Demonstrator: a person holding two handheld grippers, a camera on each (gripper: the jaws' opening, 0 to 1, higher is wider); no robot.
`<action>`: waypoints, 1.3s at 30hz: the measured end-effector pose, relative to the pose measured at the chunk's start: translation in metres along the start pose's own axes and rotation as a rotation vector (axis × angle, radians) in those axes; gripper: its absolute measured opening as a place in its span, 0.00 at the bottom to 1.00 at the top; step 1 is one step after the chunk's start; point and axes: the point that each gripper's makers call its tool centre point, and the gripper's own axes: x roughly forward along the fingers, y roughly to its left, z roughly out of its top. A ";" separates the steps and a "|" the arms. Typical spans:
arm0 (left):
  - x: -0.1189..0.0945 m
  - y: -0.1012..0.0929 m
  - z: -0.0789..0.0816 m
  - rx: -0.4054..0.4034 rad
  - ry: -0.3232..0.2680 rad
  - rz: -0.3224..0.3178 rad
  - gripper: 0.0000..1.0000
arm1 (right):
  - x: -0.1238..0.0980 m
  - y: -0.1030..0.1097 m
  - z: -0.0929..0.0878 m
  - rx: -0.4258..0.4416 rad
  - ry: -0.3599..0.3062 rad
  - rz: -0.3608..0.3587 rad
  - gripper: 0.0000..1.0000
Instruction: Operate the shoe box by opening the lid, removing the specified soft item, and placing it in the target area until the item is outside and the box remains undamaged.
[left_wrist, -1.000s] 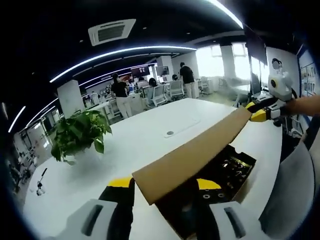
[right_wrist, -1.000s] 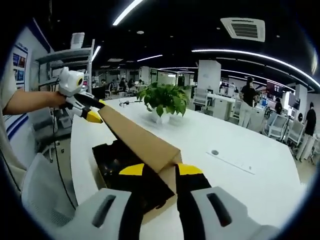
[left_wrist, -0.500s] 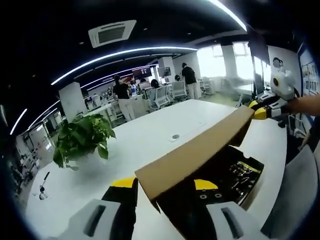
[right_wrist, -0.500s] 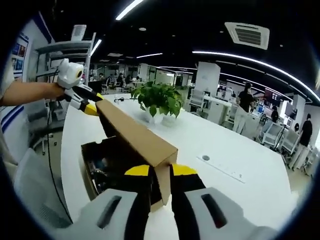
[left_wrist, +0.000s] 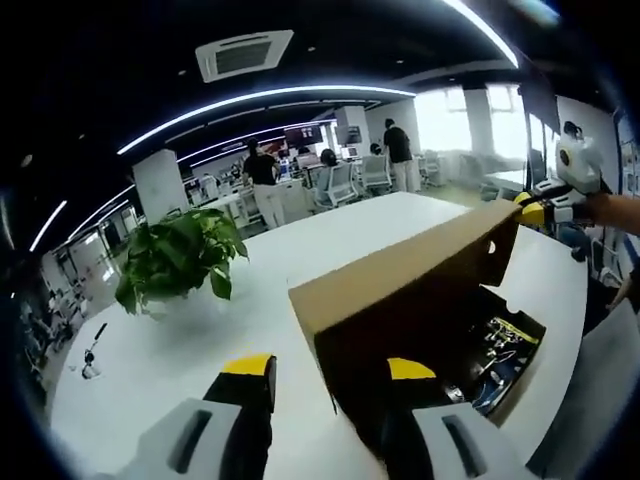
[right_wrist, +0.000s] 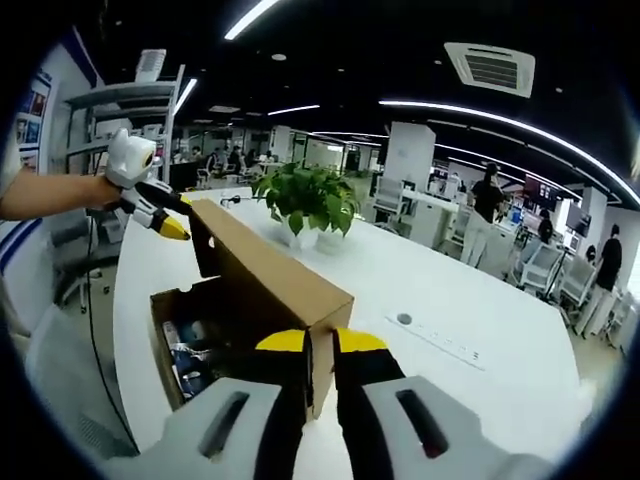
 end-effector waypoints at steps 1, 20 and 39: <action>0.001 0.000 -0.003 0.000 0.008 0.002 0.41 | 0.001 -0.001 0.001 -0.002 0.000 -0.001 0.06; 0.035 0.005 -0.047 -0.106 0.107 0.034 0.28 | 0.025 -0.029 0.009 0.008 0.006 -0.023 0.05; 0.067 0.006 -0.059 -0.135 0.148 0.038 0.14 | 0.051 -0.054 0.009 0.051 0.010 -0.070 0.04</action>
